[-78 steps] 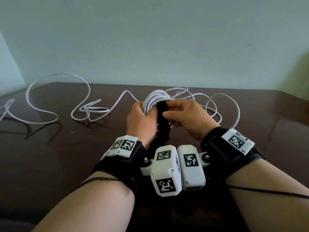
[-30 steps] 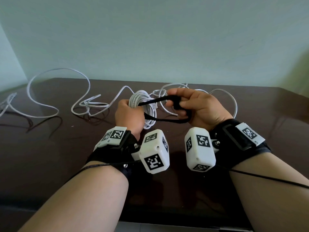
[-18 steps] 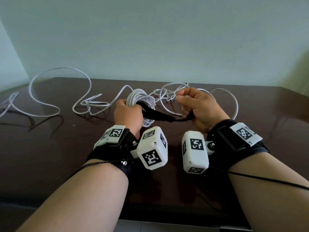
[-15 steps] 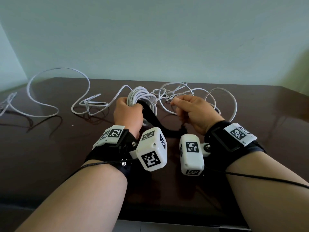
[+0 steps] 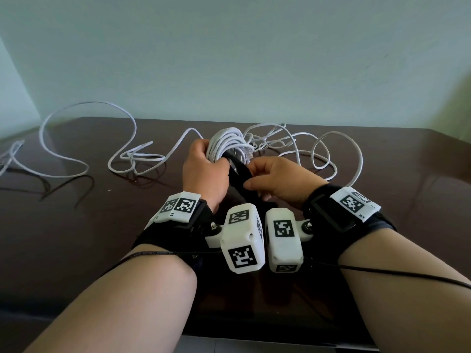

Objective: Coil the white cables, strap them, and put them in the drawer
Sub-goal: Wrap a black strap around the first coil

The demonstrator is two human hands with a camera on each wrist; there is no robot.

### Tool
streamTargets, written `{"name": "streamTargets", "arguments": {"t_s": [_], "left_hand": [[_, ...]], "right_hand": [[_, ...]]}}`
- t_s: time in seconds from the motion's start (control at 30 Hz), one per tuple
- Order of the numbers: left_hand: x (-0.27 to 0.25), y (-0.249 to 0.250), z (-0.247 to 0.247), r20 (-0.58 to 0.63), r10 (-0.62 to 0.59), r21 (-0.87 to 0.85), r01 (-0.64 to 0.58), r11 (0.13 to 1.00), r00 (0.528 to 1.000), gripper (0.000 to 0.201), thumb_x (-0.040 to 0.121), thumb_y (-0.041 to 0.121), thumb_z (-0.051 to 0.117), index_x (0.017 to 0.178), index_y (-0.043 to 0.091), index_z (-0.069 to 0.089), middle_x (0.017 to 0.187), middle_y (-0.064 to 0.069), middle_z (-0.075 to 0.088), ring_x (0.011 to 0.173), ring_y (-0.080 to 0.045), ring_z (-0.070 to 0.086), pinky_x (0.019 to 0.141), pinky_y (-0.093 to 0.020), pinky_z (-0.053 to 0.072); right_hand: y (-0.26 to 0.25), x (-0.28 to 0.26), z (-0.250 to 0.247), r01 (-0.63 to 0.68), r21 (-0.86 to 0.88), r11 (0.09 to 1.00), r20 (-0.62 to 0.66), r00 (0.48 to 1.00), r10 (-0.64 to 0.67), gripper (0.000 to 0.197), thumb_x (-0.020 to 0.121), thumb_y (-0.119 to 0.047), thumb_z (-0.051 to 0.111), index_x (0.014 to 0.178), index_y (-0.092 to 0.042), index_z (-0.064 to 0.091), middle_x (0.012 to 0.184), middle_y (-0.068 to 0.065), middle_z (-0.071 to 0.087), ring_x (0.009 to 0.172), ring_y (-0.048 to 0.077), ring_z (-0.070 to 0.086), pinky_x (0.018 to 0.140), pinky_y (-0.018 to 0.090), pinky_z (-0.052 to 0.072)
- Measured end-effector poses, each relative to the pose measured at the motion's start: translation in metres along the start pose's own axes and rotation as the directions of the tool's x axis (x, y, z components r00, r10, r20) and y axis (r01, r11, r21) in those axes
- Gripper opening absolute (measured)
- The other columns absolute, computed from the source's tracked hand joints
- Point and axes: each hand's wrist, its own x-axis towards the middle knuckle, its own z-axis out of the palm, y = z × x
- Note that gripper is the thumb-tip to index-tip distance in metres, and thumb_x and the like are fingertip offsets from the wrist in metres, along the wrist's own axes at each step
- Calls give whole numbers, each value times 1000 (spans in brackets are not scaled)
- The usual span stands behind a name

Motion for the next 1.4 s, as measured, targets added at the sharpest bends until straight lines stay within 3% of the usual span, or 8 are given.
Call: {"name": "streamTargets", "arguments": {"t_s": [0.33, 0.5, 0.57, 0.83, 1.0, 1.17, 1.3, 1.4], "left_hand": [[5, -4, -2, -23, -8, 4, 8, 1000, 1000, 18, 85, 10, 52, 99, 20, 52, 80, 10, 54, 64, -3, 49, 47, -1, 34], [5, -4, -1, 20, -3, -10, 3, 1000, 1000, 19, 82, 10, 54, 97, 22, 54, 79, 12, 56, 65, -1, 51, 47, -3, 36], [3, -3, 3, 57, 25, 22, -26, 999, 998, 19, 82, 10, 54, 94, 24, 55, 78, 12, 57, 65, 0, 51, 49, -8, 37], [1, -8, 7, 223, 120, 117, -149, 982, 967, 22, 85, 12, 59, 105, 18, 62, 88, 4, 64, 82, -17, 60, 67, -21, 43], [-1, -6, 4, 363, 257, 93, -309, 946, 896, 20, 84, 8, 60, 100, 20, 63, 77, 11, 60, 69, -8, 54, 59, -4, 37], [-2, -4, 2, 488, 291, 64, -365, 929, 823, 27, 82, 6, 62, 97, 29, 62, 82, 10, 65, 71, -4, 58, 64, -8, 40], [-5, -1, 2, 581, 330, -7, -401, 916, 744, 35, 82, 4, 64, 95, 36, 61, 84, 10, 66, 74, 2, 59, 68, -10, 43], [-9, 1, 2, 580, 355, -27, -417, 908, 734, 44, 81, 3, 64, 89, 45, 57, 87, 12, 64, 78, 3, 60, 72, -9, 44]], "right_hand": [[-4, 1, -5, 38, 464, 885, -133, 991, 27, 18, 95, -9, 48, 80, -13, 57, 56, 0, 63, 46, 12, 48, 49, 24, 35], [-2, 1, -1, -1, 42, 999, -250, 968, 11, 13, 89, -17, 61, 77, -18, 63, 56, -3, 64, 44, 10, 47, 45, 22, 39], [-4, 2, 0, 41, 81, 996, -312, 950, -14, 13, 88, -14, 61, 75, -17, 59, 51, -2, 61, 43, 13, 45, 43, 23, 37], [-13, 3, -15, 330, 643, 692, -295, 940, -174, 16, 81, 5, 50, 88, -8, 57, 65, 4, 67, 58, 14, 60, 61, 23, 47], [-13, -1, -25, 306, 581, 754, -260, 948, -184, 33, 69, 5, 53, 100, -5, 59, 77, 6, 72, 59, 13, 54, 54, 19, 39], [-17, -6, -29, 272, 255, 928, -361, 917, -169, 18, 90, -4, 57, 81, -16, 66, 54, -5, 63, 43, 2, 48, 45, 12, 36], [-14, -3, -34, 200, 101, 975, -475, 870, -130, 13, 80, -14, 73, 70, -21, 71, 60, -11, 66, 56, 0, 58, 60, 15, 48], [-6, 2, -31, 52, 328, 943, -334, 940, 65, 16, 79, -7, 71, 65, -12, 73, 71, 5, 71, 68, 18, 66, 72, 33, 56]]}}
